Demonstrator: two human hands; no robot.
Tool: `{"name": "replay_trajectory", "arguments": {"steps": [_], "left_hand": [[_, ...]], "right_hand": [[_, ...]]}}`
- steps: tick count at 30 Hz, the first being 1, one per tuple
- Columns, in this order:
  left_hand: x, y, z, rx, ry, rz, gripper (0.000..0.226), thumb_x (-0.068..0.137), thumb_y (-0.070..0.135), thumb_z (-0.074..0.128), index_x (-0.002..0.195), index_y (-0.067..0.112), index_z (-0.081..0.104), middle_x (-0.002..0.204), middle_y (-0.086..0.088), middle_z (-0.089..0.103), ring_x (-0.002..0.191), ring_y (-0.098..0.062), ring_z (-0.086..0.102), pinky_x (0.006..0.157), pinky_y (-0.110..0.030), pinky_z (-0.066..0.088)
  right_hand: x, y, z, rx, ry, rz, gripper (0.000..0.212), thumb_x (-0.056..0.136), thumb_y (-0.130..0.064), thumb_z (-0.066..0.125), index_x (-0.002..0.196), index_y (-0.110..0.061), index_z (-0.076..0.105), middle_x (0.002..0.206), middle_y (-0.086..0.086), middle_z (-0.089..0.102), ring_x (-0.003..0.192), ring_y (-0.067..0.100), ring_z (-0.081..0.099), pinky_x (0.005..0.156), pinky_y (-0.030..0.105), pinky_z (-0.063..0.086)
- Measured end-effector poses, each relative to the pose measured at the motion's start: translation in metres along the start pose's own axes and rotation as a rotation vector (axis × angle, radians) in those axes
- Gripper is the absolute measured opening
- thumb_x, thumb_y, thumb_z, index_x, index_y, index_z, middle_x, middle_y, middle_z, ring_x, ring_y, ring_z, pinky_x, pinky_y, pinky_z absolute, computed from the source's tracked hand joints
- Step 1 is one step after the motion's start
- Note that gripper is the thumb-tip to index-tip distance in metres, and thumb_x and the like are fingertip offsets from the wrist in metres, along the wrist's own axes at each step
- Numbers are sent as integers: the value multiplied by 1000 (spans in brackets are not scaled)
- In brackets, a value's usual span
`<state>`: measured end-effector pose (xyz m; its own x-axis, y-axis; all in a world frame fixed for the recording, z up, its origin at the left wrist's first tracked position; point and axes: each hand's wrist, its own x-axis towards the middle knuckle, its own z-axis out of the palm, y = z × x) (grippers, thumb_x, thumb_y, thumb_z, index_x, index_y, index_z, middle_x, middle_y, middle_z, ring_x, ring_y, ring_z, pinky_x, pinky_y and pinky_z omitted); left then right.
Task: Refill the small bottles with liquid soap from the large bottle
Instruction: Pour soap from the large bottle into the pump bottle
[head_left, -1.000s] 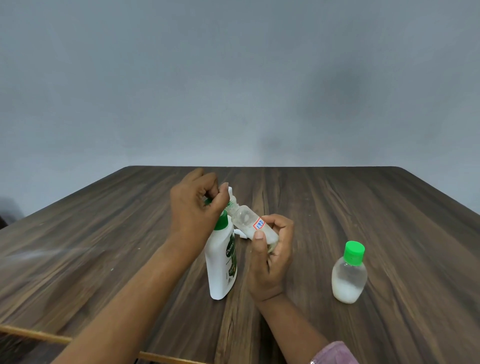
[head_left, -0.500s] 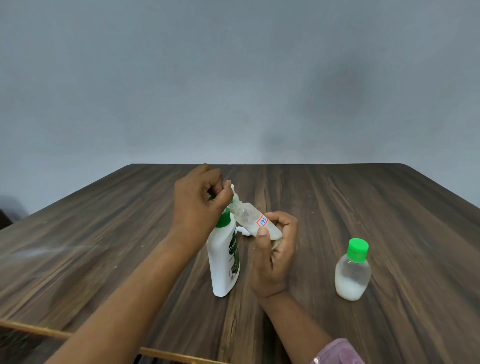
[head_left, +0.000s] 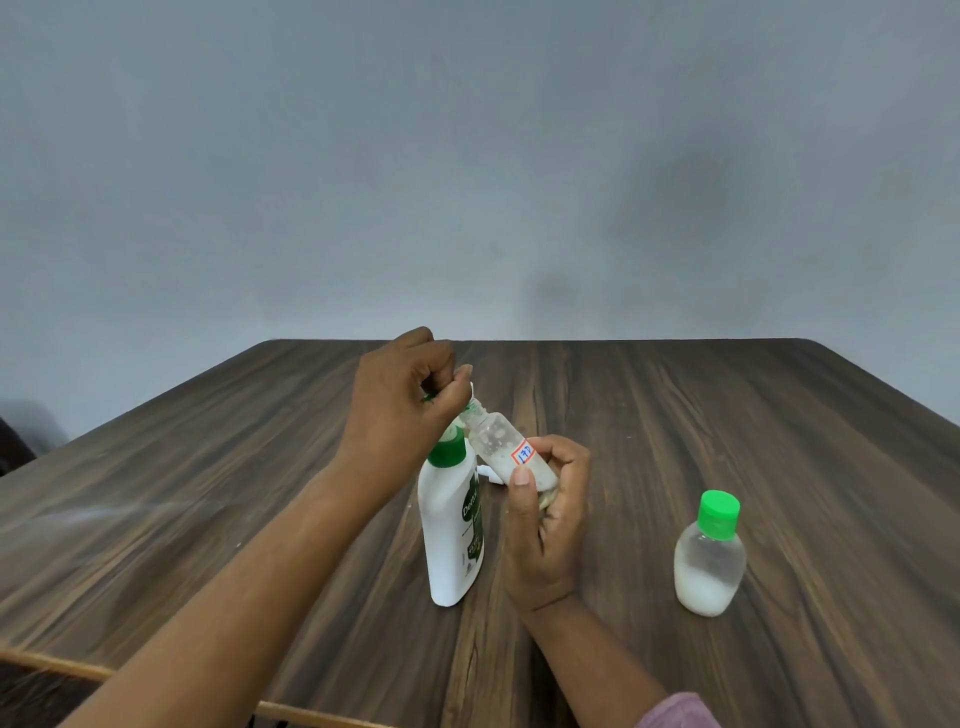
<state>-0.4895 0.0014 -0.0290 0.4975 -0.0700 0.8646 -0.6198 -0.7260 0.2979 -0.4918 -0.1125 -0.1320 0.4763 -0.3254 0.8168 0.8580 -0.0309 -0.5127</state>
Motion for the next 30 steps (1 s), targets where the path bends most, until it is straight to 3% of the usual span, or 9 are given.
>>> {"name": "replay_trajectory", "arguments": {"steps": [7, 12, 16, 24, 30], "left_hand": [[-21, -3, 13, -50, 151, -74, 39, 79, 11, 61, 50, 4, 36, 51, -4, 35, 52, -8, 30, 50, -19, 23], [-10, -1, 5, -60, 81, -42, 37, 79, 13, 62, 51, 9, 38, 54, -1, 37, 54, -10, 35, 51, -18, 25], [2, -1, -2, -39, -15, 3, 36, 77, 13, 64, 51, 14, 38, 54, 2, 36, 54, -10, 37, 50, -14, 25], [-19, -6, 11, -111, 151, -84, 40, 78, 16, 64, 51, 19, 34, 51, 4, 34, 51, -7, 32, 50, -14, 23], [-11, -2, 5, -67, 112, -39, 40, 78, 12, 64, 52, 19, 35, 53, 6, 36, 53, -8, 35, 51, -14, 26]], "right_hand": [[-2, 3, -1, -4, 50, 19, 20, 86, -24, 44, 98, -9, 48, 88, -27, 54, 71, -5, 54, 59, 8, 41], [-3, -1, -2, -6, -7, 7, 12, 87, -25, 43, 98, -23, 46, 91, -29, 54, 73, -6, 55, 58, 9, 42], [0, -1, -1, -11, -11, 10, 13, 88, -27, 43, 101, -24, 46, 91, -29, 54, 72, -4, 56, 55, 13, 44], [-1, 1, -2, -7, 17, 12, 15, 87, -25, 44, 99, -17, 47, 89, -27, 54, 72, -4, 54, 60, 10, 42], [-1, 0, -1, -26, -3, 13, 14, 88, -27, 44, 101, -25, 46, 91, -28, 54, 73, -3, 56, 57, 13, 45]]}}
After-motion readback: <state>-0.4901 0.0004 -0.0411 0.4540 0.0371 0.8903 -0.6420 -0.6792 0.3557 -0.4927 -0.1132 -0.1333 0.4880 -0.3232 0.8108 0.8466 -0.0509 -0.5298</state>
